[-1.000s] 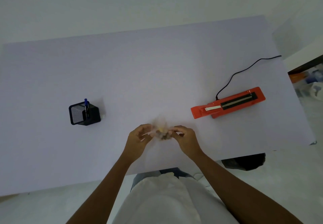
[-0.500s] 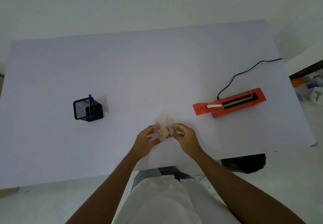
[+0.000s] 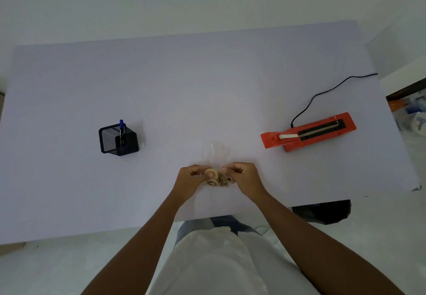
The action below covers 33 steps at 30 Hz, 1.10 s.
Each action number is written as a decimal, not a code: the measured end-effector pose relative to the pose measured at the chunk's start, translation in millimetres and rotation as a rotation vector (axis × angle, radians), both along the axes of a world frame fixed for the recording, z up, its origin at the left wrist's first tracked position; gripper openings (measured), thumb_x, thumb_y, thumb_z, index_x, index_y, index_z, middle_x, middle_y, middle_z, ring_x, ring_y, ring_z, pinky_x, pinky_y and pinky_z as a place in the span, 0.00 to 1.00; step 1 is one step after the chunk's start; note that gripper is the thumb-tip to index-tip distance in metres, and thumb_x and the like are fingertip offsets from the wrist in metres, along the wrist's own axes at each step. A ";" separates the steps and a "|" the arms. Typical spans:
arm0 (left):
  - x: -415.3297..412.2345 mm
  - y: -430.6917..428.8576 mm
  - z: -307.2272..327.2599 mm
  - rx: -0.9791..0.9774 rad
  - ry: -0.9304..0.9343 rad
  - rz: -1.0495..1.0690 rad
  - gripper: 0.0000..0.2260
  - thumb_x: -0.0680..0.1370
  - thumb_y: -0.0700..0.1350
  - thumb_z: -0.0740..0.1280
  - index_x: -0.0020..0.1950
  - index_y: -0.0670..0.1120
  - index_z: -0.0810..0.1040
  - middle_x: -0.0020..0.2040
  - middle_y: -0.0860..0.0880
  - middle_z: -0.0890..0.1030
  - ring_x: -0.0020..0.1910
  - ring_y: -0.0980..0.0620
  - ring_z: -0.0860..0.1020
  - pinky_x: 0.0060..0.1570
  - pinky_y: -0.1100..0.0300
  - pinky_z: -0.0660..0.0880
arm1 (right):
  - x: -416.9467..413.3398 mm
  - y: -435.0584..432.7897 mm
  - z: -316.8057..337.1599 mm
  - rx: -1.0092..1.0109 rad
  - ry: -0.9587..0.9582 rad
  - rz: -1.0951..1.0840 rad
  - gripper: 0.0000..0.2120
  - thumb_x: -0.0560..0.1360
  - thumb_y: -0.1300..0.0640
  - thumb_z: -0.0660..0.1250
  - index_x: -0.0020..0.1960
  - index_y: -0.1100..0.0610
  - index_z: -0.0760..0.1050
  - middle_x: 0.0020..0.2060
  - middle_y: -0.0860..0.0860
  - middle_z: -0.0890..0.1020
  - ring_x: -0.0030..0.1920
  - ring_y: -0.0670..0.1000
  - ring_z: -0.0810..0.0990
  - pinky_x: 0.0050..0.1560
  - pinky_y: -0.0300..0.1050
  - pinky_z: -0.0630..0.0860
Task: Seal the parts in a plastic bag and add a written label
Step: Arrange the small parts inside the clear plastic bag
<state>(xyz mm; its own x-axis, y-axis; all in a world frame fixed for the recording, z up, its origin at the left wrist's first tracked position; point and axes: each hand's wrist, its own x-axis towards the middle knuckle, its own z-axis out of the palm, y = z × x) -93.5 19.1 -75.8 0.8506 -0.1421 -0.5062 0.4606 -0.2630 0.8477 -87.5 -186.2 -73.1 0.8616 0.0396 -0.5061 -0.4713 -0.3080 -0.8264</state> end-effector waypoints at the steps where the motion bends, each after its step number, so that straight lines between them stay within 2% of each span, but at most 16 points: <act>1: 0.9 1.5 0.9 -0.018 0.019 0.008 0.19 0.69 0.58 0.71 0.53 0.48 0.84 0.49 0.51 0.84 0.49 0.52 0.81 0.50 0.60 0.78 | 1.3 -0.2 -0.8 0.013 0.018 0.006 0.12 0.77 0.57 0.70 0.54 0.65 0.83 0.46 0.57 0.85 0.42 0.52 0.83 0.42 0.33 0.81; 4: 3.6 3.5 1.8 -0.075 0.078 0.042 0.17 0.71 0.56 0.71 0.53 0.46 0.84 0.49 0.49 0.84 0.48 0.50 0.82 0.50 0.60 0.80 | 1.9 -1.0 -2.4 0.048 0.034 -0.005 0.12 0.77 0.57 0.70 0.55 0.65 0.82 0.46 0.59 0.86 0.43 0.57 0.84 0.41 0.37 0.82; 9: 7.8 6.1 0.9 -0.130 0.103 0.137 0.10 0.77 0.49 0.69 0.52 0.44 0.84 0.46 0.45 0.84 0.47 0.48 0.81 0.47 0.59 0.79 | 3.6 2.1 2.3 0.101 0.028 -0.033 0.10 0.76 0.58 0.71 0.54 0.64 0.83 0.45 0.58 0.86 0.40 0.49 0.83 0.38 0.37 0.81; 12: 12.3 8.2 1.8 -0.142 0.100 0.126 0.08 0.77 0.45 0.69 0.53 0.44 0.83 0.49 0.46 0.84 0.49 0.48 0.81 0.50 0.59 0.80 | 4.7 3.2 0.7 0.106 0.058 -0.009 0.12 0.77 0.57 0.70 0.56 0.64 0.83 0.46 0.57 0.86 0.42 0.52 0.84 0.38 0.37 0.81; 14: 16.4 8.8 3.6 -0.139 0.099 0.105 0.09 0.77 0.45 0.69 0.54 0.44 0.83 0.49 0.47 0.84 0.50 0.49 0.82 0.51 0.60 0.80 | 5.4 4.1 -0.5 0.114 0.069 -0.003 0.12 0.78 0.57 0.69 0.56 0.63 0.82 0.47 0.56 0.86 0.44 0.54 0.84 0.39 0.37 0.81; 18: 19.9 12.2 5.4 -0.109 0.089 0.052 0.16 0.74 0.53 0.69 0.55 0.45 0.83 0.51 0.47 0.84 0.50 0.48 0.82 0.53 0.58 0.80 | 5.6 6.4 1.5 0.165 0.077 -0.024 0.09 0.77 0.57 0.71 0.53 0.62 0.83 0.42 0.52 0.85 0.41 0.50 0.83 0.39 0.37 0.79; 24: 18.4 20.4 0.1 -0.069 0.075 0.101 0.11 0.75 0.45 0.71 0.53 0.39 0.83 0.47 0.42 0.85 0.45 0.43 0.83 0.47 0.55 0.82 | 4.7 5.8 -4.2 0.107 0.095 -0.015 0.08 0.75 0.59 0.72 0.49 0.63 0.83 0.40 0.55 0.85 0.39 0.52 0.81 0.37 0.35 0.78; 26: 17.4 21.1 1.2 -0.051 0.089 0.104 0.10 0.75 0.44 0.72 0.51 0.39 0.84 0.44 0.42 0.85 0.41 0.45 0.82 0.40 0.59 0.81 | 5.7 4.9 -5.1 0.108 0.128 -0.022 0.08 0.75 0.58 0.72 0.49 0.63 0.83 0.41 0.56 0.85 0.40 0.51 0.82 0.38 0.35 0.77; 28: 17.2 23.0 1.9 -0.018 0.094 0.098 0.08 0.74 0.44 0.72 0.50 0.40 0.85 0.40 0.46 0.85 0.37 0.51 0.81 0.34 0.64 0.77 | 6.0 4.2 -6.5 0.113 0.173 -0.020 0.09 0.75 0.57 0.72 0.50 0.62 0.84 0.42 0.55 0.86 0.40 0.50 0.82 0.38 0.35 0.76; 30: 18.2 24.6 2.3 0.009 0.099 0.085 0.07 0.74 0.44 0.72 0.47 0.40 0.85 0.34 0.54 0.84 0.31 0.59 0.79 0.31 0.69 0.73 | 5.7 3.2 -8.7 0.118 0.217 -0.020 0.11 0.75 0.55 0.73 0.51 0.62 0.84 0.42 0.54 0.86 0.41 0.50 0.82 0.38 0.37 0.76; 33: 22.4 26.6 0.6 0.021 0.143 0.096 0.07 0.74 0.42 0.73 0.46 0.39 0.85 0.28 0.57 0.81 0.24 0.62 0.74 0.27 0.73 0.68 | 6.4 1.7 -9.4 0.103 0.261 -0.037 0.12 0.74 0.53 0.74 0.51 0.61 0.84 0.41 0.53 0.86 0.39 0.48 0.82 0.37 0.39 0.76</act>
<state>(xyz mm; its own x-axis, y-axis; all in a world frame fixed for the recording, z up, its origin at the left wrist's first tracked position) -71.0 45.7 -75.2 0.7791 -0.0519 -0.6248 0.5996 -0.2295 0.7667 -81.1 -184.4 -82.5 0.7043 0.0731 -0.7061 -0.6818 -0.2075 -0.7015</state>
